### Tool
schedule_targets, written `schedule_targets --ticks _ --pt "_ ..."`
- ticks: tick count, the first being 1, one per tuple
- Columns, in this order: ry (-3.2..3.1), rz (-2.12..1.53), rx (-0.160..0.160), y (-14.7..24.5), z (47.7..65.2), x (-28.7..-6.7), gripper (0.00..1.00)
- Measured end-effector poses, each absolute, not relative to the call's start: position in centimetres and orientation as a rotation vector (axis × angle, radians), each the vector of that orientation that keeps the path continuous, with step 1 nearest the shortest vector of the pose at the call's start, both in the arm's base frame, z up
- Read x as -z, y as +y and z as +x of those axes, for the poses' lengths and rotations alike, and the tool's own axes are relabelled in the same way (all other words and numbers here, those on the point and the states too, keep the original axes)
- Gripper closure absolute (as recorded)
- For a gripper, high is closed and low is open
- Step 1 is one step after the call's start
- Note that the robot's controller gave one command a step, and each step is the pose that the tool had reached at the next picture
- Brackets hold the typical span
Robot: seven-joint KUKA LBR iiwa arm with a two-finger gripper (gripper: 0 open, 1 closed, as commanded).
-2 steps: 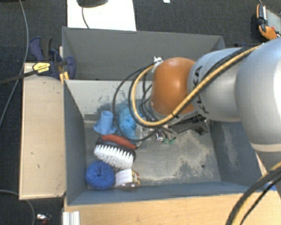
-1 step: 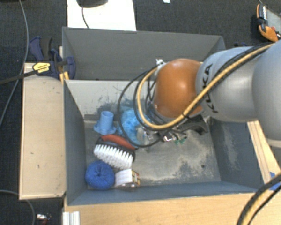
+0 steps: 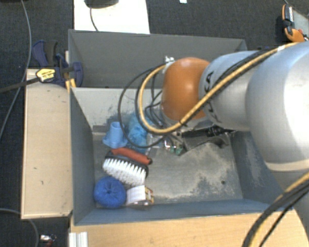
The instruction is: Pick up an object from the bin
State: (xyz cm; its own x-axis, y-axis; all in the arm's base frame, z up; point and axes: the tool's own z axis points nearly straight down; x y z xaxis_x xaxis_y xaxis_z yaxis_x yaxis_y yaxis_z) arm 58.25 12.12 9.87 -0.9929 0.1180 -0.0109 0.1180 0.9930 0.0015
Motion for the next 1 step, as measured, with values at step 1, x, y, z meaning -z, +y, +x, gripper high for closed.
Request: schedule_targets --ticks 1 --pt "3.102 -0.222 0.007 12.22 59.23 -8.08 1.0"
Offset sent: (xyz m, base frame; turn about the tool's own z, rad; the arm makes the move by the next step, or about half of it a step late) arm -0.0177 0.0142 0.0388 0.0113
